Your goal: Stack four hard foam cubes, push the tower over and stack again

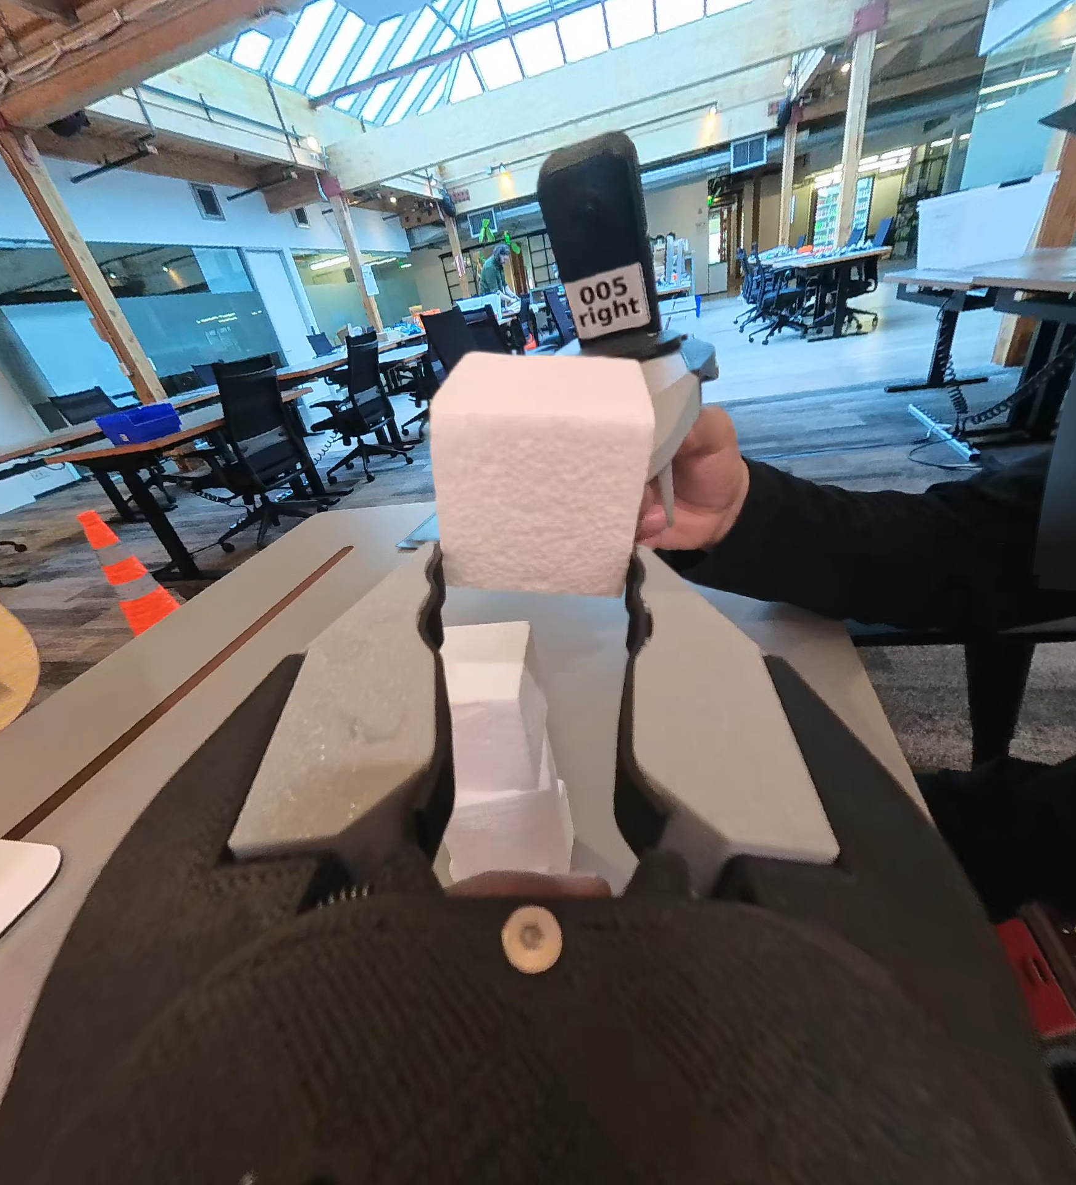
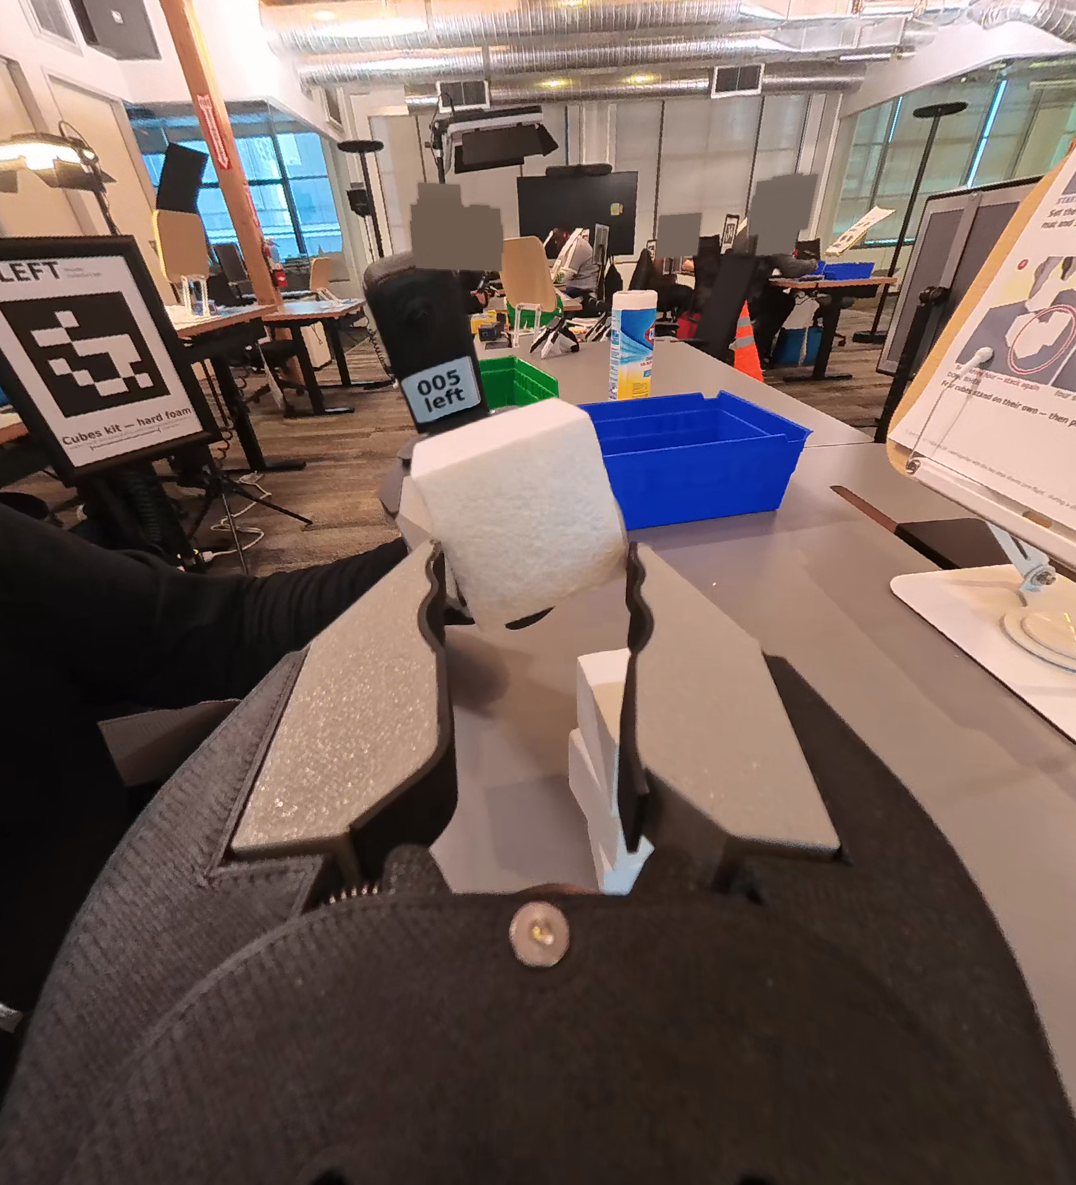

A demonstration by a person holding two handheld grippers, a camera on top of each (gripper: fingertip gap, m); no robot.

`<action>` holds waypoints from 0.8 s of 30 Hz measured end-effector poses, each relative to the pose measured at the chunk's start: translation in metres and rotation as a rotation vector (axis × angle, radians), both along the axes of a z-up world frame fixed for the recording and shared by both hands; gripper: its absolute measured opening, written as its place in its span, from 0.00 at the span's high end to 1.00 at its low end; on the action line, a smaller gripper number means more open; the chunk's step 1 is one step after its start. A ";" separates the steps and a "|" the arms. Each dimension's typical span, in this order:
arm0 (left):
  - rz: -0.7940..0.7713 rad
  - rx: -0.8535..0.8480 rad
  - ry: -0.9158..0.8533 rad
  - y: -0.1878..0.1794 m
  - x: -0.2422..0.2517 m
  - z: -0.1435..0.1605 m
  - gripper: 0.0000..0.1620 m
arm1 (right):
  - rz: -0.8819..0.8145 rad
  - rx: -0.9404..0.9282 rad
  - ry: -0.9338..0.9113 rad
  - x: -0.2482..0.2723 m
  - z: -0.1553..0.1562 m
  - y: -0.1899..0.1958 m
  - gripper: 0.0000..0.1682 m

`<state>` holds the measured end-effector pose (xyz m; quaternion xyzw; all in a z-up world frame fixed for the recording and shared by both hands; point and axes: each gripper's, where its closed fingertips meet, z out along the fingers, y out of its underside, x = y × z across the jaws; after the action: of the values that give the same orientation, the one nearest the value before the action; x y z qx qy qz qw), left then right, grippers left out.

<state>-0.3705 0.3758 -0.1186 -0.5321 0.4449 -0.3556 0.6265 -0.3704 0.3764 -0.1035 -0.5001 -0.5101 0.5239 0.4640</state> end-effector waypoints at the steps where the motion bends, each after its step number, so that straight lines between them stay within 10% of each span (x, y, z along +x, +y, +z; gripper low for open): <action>1: 0.002 -0.005 -0.009 0.001 -0.001 0.001 0.66 | 0.000 0.001 -0.009 -0.001 -0.002 0.000 0.68; 24: -0.021 -0.043 0.106 -0.001 0.005 -0.020 0.65 | 0.014 0.109 -0.053 -0.001 -0.007 -0.009 0.64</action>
<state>-0.3659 0.3750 -0.1385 -0.5590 0.4753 -0.3428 0.5867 -0.3715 0.3678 -0.1101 -0.4842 -0.5533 0.4852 0.4732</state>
